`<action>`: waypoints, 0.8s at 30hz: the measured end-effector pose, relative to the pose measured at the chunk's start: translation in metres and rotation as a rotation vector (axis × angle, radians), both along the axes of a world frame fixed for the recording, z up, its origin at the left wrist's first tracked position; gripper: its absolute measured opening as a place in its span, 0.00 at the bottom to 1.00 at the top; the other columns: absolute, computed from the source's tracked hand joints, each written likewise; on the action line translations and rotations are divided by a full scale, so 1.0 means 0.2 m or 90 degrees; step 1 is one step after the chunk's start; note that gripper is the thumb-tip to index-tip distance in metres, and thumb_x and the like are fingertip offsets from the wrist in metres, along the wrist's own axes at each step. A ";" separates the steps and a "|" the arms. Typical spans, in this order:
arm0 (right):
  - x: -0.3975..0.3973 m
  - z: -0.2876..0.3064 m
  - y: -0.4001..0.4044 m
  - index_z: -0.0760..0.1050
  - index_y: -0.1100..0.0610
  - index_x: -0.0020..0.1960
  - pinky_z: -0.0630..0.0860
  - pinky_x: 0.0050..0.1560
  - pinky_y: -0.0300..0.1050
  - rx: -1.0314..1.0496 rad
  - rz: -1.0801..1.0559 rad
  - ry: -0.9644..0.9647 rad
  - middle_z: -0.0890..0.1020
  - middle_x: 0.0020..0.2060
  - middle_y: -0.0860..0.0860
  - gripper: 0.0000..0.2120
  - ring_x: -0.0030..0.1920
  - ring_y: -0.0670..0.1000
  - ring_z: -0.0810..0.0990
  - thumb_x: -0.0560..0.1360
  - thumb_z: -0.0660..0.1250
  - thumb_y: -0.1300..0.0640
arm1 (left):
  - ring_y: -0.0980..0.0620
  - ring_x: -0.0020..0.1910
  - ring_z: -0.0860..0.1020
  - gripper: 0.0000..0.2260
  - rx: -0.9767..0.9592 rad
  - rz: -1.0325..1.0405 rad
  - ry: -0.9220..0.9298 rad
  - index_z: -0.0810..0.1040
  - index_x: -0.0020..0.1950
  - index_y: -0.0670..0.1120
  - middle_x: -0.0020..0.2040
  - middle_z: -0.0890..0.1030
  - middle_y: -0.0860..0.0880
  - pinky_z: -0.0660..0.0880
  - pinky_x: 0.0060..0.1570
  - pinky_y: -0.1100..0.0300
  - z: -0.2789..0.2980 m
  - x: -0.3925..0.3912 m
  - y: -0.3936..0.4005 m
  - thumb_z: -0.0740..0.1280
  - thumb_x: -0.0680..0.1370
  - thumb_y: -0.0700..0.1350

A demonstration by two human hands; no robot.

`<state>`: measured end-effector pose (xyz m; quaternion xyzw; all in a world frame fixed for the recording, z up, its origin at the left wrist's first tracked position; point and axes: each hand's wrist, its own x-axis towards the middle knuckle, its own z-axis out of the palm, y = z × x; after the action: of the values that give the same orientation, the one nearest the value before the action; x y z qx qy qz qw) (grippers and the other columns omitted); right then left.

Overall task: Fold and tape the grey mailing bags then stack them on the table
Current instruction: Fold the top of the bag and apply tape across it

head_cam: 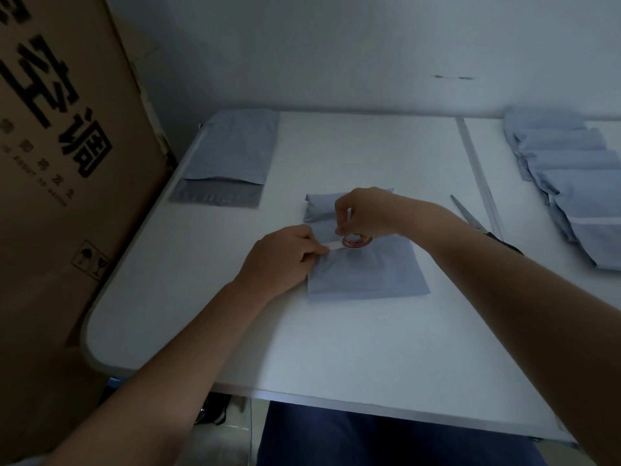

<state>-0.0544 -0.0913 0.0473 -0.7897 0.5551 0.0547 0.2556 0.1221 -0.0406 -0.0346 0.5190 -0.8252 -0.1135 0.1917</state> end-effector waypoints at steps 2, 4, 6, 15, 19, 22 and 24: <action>-0.01 0.00 0.01 0.75 0.55 0.47 0.76 0.45 0.45 0.001 -0.002 0.009 0.76 0.49 0.52 0.06 0.49 0.53 0.75 0.77 0.67 0.53 | 0.52 0.49 0.79 0.10 0.003 0.000 0.001 0.84 0.55 0.51 0.51 0.81 0.54 0.75 0.45 0.59 0.00 0.00 0.00 0.66 0.78 0.44; -0.01 0.01 0.01 0.75 0.56 0.47 0.78 0.46 0.47 0.003 -0.005 0.011 0.76 0.49 0.53 0.06 0.50 0.54 0.76 0.77 0.67 0.53 | 0.52 0.49 0.79 0.10 0.005 0.000 0.005 0.84 0.55 0.51 0.51 0.81 0.54 0.76 0.45 0.58 0.00 0.00 0.00 0.66 0.78 0.43; -0.02 0.01 0.01 0.75 0.56 0.47 0.77 0.45 0.46 0.002 -0.005 0.009 0.78 0.50 0.53 0.06 0.51 0.54 0.77 0.77 0.67 0.53 | 0.52 0.48 0.78 0.10 0.009 0.002 0.002 0.84 0.55 0.51 0.50 0.81 0.54 0.76 0.45 0.58 0.01 0.00 0.00 0.66 0.78 0.43; -0.03 0.01 0.02 0.77 0.57 0.52 0.70 0.44 0.43 -0.022 0.008 0.056 0.78 0.55 0.55 0.09 0.55 0.56 0.77 0.77 0.66 0.53 | 0.53 0.48 0.78 0.10 0.009 0.002 0.005 0.84 0.55 0.52 0.51 0.81 0.54 0.76 0.45 0.58 0.01 0.00 0.00 0.66 0.78 0.44; -0.03 0.00 0.02 0.78 0.59 0.55 0.70 0.48 0.43 -0.023 0.011 0.075 0.78 0.58 0.56 0.12 0.58 0.56 0.76 0.78 0.65 0.52 | 0.53 0.47 0.78 0.10 0.009 -0.003 0.011 0.84 0.55 0.51 0.50 0.81 0.54 0.77 0.44 0.56 0.00 0.00 0.00 0.66 0.77 0.43; -0.04 0.00 0.03 0.78 0.60 0.56 0.70 0.50 0.44 -0.028 0.015 0.077 0.78 0.58 0.57 0.13 0.58 0.57 0.76 0.78 0.64 0.53 | 0.53 0.47 0.79 0.10 0.002 -0.008 0.015 0.84 0.55 0.51 0.51 0.81 0.54 0.77 0.45 0.57 0.00 0.00 0.00 0.66 0.77 0.43; -0.04 0.00 0.03 0.78 0.61 0.57 0.70 0.50 0.44 -0.031 0.013 0.075 0.78 0.58 0.57 0.13 0.58 0.57 0.76 0.78 0.64 0.53 | 0.53 0.48 0.79 0.10 -0.005 -0.011 0.016 0.84 0.55 0.51 0.51 0.81 0.54 0.78 0.45 0.56 -0.01 0.01 0.00 0.67 0.77 0.42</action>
<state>-0.0625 -0.0852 0.0465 -0.7965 0.5626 0.0901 0.2022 0.1240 -0.0416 -0.0370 0.5098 -0.8276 -0.1183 0.2029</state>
